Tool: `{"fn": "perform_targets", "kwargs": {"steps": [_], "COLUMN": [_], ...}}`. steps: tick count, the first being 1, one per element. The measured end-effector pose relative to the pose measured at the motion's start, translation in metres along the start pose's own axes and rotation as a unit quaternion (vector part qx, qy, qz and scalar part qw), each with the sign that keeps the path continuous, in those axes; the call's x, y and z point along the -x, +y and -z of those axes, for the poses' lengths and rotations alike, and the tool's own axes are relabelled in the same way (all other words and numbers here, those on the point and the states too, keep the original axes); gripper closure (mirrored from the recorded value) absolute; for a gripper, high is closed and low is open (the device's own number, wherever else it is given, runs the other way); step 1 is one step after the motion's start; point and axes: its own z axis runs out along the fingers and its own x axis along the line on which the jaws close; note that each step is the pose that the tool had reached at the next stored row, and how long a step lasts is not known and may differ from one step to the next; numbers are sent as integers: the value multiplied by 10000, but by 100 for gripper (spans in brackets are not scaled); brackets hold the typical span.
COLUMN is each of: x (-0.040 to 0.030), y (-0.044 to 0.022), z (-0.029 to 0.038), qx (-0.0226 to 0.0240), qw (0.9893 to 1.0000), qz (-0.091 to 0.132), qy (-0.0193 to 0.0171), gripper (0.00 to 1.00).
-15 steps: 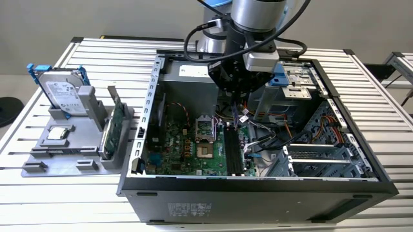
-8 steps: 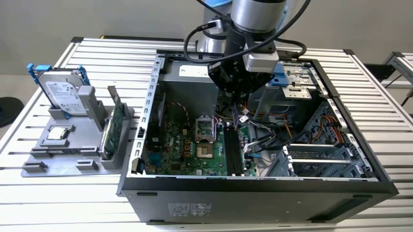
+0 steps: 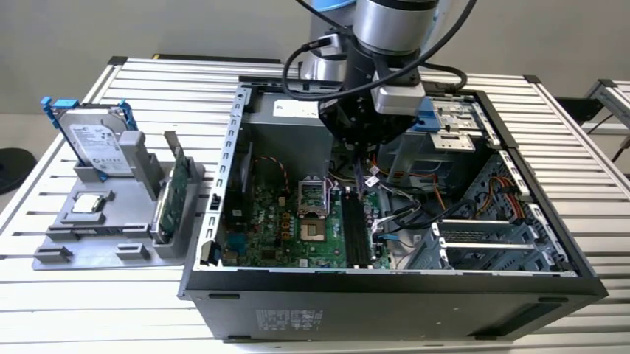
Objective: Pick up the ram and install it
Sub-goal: 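Insert the ram into the slot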
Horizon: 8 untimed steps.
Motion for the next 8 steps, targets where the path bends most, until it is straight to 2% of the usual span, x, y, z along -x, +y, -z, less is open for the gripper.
{"fn": "perform_targets", "kwargs": {"steps": [8], "x": [-62], "y": [13], "z": [-97], "qx": [8], "qw": [10000], "qz": [-27], "qy": [3], "gripper": [100]}}
